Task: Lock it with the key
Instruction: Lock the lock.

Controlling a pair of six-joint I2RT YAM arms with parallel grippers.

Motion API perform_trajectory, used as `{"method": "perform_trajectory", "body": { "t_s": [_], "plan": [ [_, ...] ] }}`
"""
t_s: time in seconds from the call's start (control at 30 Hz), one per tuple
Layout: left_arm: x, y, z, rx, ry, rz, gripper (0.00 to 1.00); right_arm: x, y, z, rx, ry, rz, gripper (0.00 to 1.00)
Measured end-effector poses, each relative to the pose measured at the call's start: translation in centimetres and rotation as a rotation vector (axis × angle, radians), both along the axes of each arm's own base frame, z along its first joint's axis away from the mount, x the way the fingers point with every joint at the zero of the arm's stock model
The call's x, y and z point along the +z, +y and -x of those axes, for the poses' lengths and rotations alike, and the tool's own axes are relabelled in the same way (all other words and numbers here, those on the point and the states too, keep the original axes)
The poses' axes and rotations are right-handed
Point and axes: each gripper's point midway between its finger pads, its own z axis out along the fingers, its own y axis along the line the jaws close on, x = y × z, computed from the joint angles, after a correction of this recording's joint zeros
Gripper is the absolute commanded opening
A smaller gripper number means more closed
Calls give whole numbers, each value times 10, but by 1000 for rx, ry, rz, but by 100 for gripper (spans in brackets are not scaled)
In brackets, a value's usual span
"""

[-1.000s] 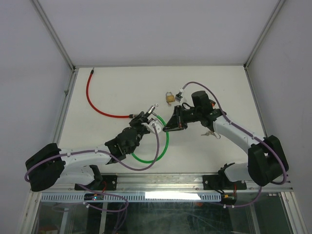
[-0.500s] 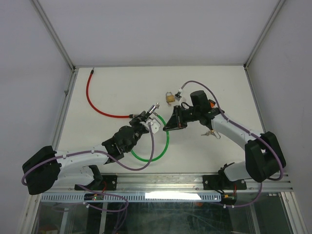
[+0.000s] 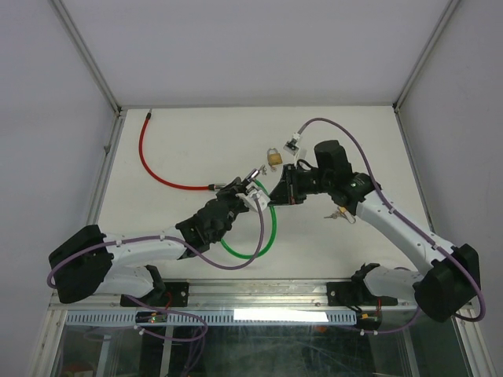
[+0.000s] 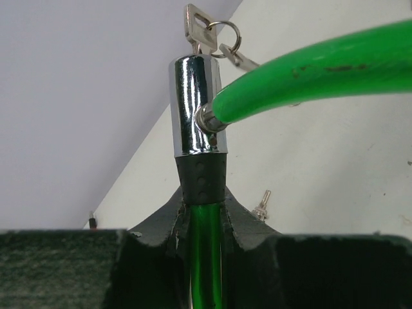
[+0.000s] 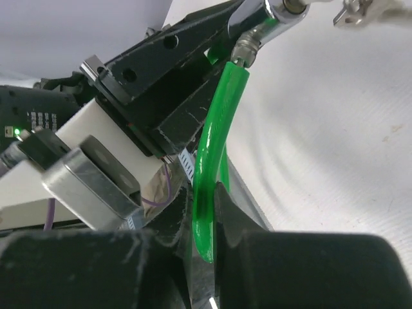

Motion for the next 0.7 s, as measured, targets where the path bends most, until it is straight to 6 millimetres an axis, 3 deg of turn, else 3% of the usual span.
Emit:
{"method": "perform_trajectory", "body": {
  "t_s": [0.2, 0.43, 0.7],
  "plan": [
    [-8, -1, 1, 13, 8, -50, 0, -3, -3, -1, -29, 23, 50, 0],
    [-16, 8, 5, 21, 31, -83, 0, -27, -3, -6, -30, 52, 123, 0],
    [5, 13, 18, -26, 22, 31, 0, -50, -3, -20, 7, -112, 167, 0]
  ]
}}
